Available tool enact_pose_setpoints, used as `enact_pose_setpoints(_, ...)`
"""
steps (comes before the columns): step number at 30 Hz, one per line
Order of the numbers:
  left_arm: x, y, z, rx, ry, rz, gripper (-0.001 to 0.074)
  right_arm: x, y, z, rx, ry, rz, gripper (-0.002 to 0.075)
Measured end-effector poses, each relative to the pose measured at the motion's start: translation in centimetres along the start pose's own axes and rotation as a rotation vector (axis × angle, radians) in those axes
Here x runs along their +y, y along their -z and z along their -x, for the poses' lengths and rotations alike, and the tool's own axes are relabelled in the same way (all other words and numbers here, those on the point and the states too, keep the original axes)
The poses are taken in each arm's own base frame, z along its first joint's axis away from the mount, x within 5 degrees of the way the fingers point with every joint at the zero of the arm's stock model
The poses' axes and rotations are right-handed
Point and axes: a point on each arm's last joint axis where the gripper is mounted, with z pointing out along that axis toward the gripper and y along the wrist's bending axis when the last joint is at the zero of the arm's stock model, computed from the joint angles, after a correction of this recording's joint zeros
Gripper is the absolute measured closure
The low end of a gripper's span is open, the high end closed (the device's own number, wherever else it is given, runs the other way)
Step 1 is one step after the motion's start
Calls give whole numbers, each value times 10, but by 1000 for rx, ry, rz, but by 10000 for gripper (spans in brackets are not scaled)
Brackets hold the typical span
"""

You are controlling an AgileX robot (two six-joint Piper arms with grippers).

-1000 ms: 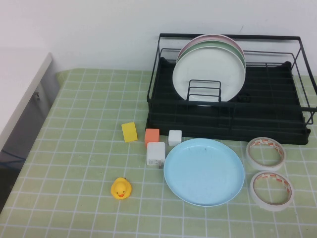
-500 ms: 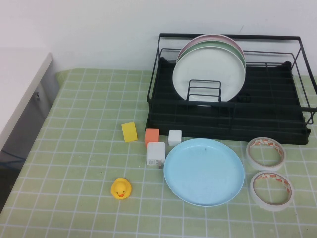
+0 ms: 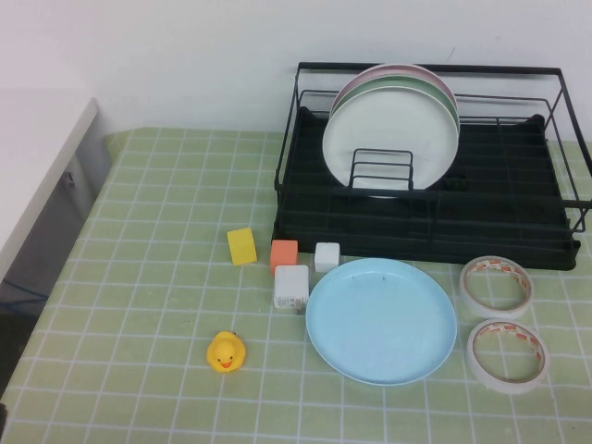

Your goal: Place plate on rack

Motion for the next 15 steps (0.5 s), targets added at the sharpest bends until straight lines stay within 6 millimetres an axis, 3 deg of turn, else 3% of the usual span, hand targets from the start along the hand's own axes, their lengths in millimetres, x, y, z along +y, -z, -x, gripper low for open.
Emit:
enact_pose_setpoints(8, -1, 0, -3, 28, 56, -8, 736, 5, 0, 5, -53, -119, 53, 715)
enact_pose_setpoints(11, -4, 1, -4, 48, -133, -19, 736, 4, 0, 8, -91, -69, 49, 715)
enact_pose_setpoints(15, -36, 4, 0, 56, -448, -92, 736, 4, 1, 10, -113, -23, 46, 715)
